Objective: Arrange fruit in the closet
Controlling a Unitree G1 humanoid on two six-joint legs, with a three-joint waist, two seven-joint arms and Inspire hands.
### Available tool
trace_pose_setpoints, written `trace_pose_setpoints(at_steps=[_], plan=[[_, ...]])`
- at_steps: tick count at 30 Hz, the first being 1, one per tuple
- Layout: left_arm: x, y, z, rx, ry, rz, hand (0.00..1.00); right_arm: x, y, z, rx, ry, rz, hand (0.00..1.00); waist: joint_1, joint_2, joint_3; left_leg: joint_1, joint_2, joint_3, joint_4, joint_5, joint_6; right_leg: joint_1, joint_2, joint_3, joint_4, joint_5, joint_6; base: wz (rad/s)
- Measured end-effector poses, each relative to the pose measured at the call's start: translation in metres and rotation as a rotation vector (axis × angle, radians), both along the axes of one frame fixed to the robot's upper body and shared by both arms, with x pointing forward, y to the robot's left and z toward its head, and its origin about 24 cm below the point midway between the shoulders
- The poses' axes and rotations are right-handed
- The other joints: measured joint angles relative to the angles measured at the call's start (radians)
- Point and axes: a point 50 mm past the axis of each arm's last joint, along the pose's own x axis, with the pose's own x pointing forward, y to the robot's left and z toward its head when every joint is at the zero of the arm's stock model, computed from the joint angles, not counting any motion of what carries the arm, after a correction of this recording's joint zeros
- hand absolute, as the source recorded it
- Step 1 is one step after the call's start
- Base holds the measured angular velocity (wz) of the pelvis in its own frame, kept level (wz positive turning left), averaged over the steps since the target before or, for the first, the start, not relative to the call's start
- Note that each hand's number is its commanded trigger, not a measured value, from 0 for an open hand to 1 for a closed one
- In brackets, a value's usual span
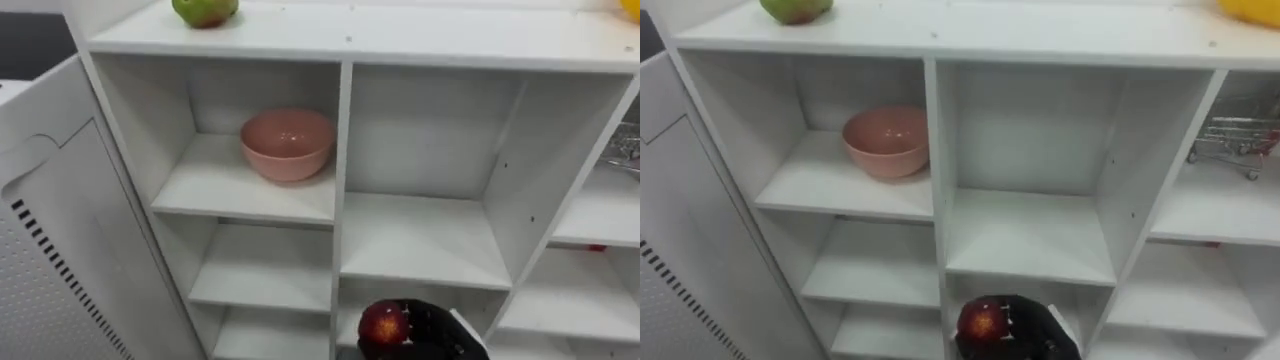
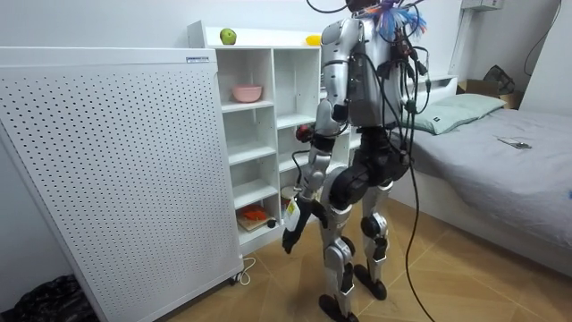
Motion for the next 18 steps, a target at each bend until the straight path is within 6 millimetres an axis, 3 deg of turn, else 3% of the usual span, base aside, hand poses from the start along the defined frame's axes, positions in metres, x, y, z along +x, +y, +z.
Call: trace_pose_setpoints(at_steps=[3, 10, 15, 18], plan=[[-0.002, -0.004, -0.001, -0.003, 0.008, -0.032, 0.00, 0.001, -0.006, -0.004, 0.079, 0.032, -0.067, 1.00, 0.001, 0.019, 0.0098, -0.074, -0.002, -0.001, 0.042, -0.004, 0.007, -0.073, -0.010, 0.001, 0.047, -0.001, -0.002, 0.00], [-0.005, -0.009, -0.003, -0.004, 0.024, -0.067, 0.00, 0.013, -0.019, -0.001, 0.324, 0.054, -0.262, 1.00, 0.019, 0.023, 0.0100, -0.254, -0.019, 0.021, 0.138, -0.004, 0.013, -0.287, -0.045, 0.031, 0.200, -0.031, -0.016, 0.00], [-0.011, -0.016, -0.005, -0.032, 0.036, -0.026, 0.00, 0.026, -0.041, 0.010, 0.568, 0.040, -0.449, 1.00, 0.035, 0.024, 0.0095, -0.334, -0.031, 0.022, 0.169, 0.002, 0.011, -0.380, -0.051, 0.051, 0.248, -0.043, -0.020, 0.03], [-0.008, -0.024, -0.005, -0.064, 0.020, 0.009, 0.00, 0.030, -0.056, 0.017, 0.587, 0.023, -0.506, 1.00, 0.047, 0.024, 0.0095, -0.381, -0.031, 0.022, 0.190, 0.006, 0.010, -0.427, -0.056, 0.052, 0.274, -0.047, -0.027, 0.06]])
